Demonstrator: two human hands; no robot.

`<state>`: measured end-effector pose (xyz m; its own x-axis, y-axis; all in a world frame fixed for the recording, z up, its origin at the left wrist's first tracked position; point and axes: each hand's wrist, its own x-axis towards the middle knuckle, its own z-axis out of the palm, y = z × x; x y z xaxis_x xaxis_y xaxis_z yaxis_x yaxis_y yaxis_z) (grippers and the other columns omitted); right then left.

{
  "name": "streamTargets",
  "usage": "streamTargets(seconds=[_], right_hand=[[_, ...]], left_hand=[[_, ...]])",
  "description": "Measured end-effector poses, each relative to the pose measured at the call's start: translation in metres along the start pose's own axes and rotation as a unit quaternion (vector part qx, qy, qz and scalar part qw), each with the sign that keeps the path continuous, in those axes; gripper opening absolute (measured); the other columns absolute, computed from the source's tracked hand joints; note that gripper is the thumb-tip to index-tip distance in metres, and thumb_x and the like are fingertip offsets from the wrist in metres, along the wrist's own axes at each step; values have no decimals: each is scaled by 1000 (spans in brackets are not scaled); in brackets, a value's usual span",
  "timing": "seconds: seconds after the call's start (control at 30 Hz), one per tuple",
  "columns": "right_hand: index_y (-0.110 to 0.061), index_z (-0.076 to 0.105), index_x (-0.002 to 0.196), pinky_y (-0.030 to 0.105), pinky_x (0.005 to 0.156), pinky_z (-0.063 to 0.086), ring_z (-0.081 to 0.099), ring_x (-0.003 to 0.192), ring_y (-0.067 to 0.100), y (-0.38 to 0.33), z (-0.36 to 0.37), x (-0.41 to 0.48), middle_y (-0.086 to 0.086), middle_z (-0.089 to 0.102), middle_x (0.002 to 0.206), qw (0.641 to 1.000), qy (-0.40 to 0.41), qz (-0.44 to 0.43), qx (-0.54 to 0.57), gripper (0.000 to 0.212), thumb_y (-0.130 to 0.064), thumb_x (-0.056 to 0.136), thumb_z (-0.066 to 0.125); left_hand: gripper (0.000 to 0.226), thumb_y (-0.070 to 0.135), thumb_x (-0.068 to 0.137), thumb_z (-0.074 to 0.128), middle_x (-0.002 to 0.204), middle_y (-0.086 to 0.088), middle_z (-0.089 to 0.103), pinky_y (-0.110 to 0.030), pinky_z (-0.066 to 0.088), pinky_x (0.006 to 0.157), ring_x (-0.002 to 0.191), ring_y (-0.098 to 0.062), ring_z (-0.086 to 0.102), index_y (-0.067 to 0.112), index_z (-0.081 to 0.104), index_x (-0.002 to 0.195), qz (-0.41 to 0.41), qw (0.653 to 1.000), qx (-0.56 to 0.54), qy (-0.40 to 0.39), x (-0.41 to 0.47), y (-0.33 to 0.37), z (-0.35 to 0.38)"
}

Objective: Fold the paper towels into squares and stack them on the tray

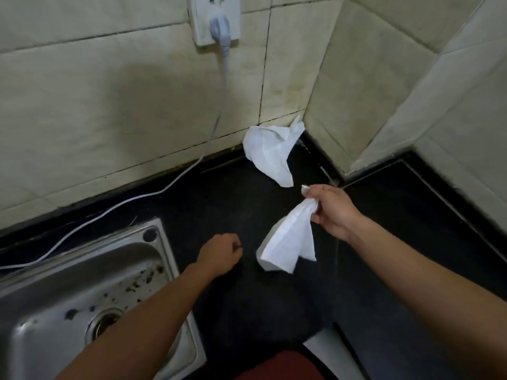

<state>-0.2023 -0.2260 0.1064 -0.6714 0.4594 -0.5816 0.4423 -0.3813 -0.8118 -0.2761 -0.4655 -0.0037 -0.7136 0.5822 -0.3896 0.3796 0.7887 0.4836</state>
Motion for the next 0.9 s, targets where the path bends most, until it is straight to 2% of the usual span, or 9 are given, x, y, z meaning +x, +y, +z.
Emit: streamTargets(seconds=[0.1,0.23,0.33,0.43,0.57,0.63,0.73,0.83,0.9], right_hand=[[-5,64,102,33,63,57,65,70,18,44,-17,2,8,63,76,994,5,106,31,14,-6,87,64],[-4,65,106,40,78,58,65,101,29,102,-32,24,17,65,107,981,70,177,43,19,-6,87,65],[-10,65,100,39,70,56,61,99,28,137,-48,38,13,63,107,979,135,139,-58,14,-11,86,68],[-16,64,111,41,88,53,62,100,24,156,-69,38,4,66,111,957,169,40,-231,29,-21,83,71],[-22,64,108,33,82,51,61,91,16,164,-83,11,-7,64,96,936,148,-9,-319,32,-38,81,72],[-28,63,97,34,73,52,62,82,13,175,-81,-2,-8,67,88,922,87,18,-378,29,-48,77,72],[-18,67,81,33,67,52,63,73,15,195,-76,-9,-1,67,77,904,34,41,-425,25,-43,83,67],[-10,63,67,30,58,45,56,59,15,202,-79,-10,4,59,63,924,34,29,-379,33,-36,87,65],[-7,61,64,30,57,45,54,53,13,200,-86,-11,3,59,57,941,43,18,-335,35,-33,88,66]], left_hand=[[12,29,87,58,93,1,69,-34,53,77,87,-18,64,22,66,94,6,1000,-10,-12,-6,0,15],[12,29,89,59,84,3,66,-32,52,73,80,-15,63,20,66,94,-12,999,-12,-50,-14,-1,35],[14,31,89,60,72,7,60,-31,51,69,73,-13,61,19,67,94,-28,997,-26,-68,-20,4,56],[20,36,89,61,73,4,62,-34,53,72,74,-15,63,17,66,92,-64,993,-74,-72,-26,13,75],[33,49,81,66,81,1,66,-38,55,76,79,-18,65,20,63,96,-108,979,-159,-68,-26,36,95],[31,47,79,69,84,4,64,-34,52,74,81,-15,62,23,63,97,-89,986,-130,-53,-24,50,102],[13,34,85,64,88,2,60,-28,42,62,76,-15,57,21,65,85,-51,997,-46,-24,-19,68,109],[22,27,89,56,84,1,52,-27,30,52,70,-15,51,13,63,73,-46,999,22,7,-16,73,109],[22,25,90,55,77,1,54,-27,30,50,67,-15,51,12,62,73,-56,998,15,25,-14,70,102]])
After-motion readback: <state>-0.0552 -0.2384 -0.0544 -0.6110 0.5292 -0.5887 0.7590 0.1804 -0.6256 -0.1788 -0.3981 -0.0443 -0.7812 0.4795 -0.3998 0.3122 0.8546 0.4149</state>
